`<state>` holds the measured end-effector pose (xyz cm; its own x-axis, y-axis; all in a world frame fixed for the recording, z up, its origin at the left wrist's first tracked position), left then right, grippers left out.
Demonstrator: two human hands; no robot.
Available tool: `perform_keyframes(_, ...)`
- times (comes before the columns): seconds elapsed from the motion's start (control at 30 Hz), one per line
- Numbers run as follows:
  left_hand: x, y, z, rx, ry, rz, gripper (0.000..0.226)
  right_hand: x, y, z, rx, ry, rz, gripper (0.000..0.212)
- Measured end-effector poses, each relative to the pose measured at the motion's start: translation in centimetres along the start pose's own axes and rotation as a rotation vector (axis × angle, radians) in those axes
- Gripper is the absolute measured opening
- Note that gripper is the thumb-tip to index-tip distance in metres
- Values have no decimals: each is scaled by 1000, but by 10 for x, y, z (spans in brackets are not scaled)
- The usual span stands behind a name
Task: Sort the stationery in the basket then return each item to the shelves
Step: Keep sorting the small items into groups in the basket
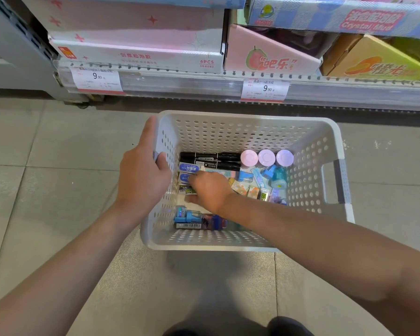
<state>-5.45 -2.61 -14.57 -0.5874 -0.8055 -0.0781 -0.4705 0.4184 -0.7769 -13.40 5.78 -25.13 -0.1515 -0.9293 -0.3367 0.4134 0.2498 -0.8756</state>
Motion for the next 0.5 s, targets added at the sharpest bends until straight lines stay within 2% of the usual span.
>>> perform_keyframes(0.13, 0, 0, -2, 8, 8, 1, 65, -11, -13, -22, 325, 223, -205, 31)
perform_keyframes(0.2, -1, 0, -2, 9, 8, 3, 65, -15, -12, -30, 407, 279, -231, 38)
perform_keyframes(0.37, 0, -1, 0, 4, -13, 15, 64, -10, -9, -32, 297, 248, -167, 61)
perform_keyframes(0.5, 0, -2, -2, 6, 2, 13, 64, -1, -8, -29, 194, 228, -88, 59)
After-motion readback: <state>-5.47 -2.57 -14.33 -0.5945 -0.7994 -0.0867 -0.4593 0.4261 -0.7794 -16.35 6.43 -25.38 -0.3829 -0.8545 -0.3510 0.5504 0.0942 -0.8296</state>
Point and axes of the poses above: each hand's wrist, its own x-axis towards the middle knuckle, its own y-axis out of the palm, z = x × y, the point moved 6 cm from there along x, towards the middle knuckle, and after that the axes turned 2 degrees about -y, right-handed, at the moved point
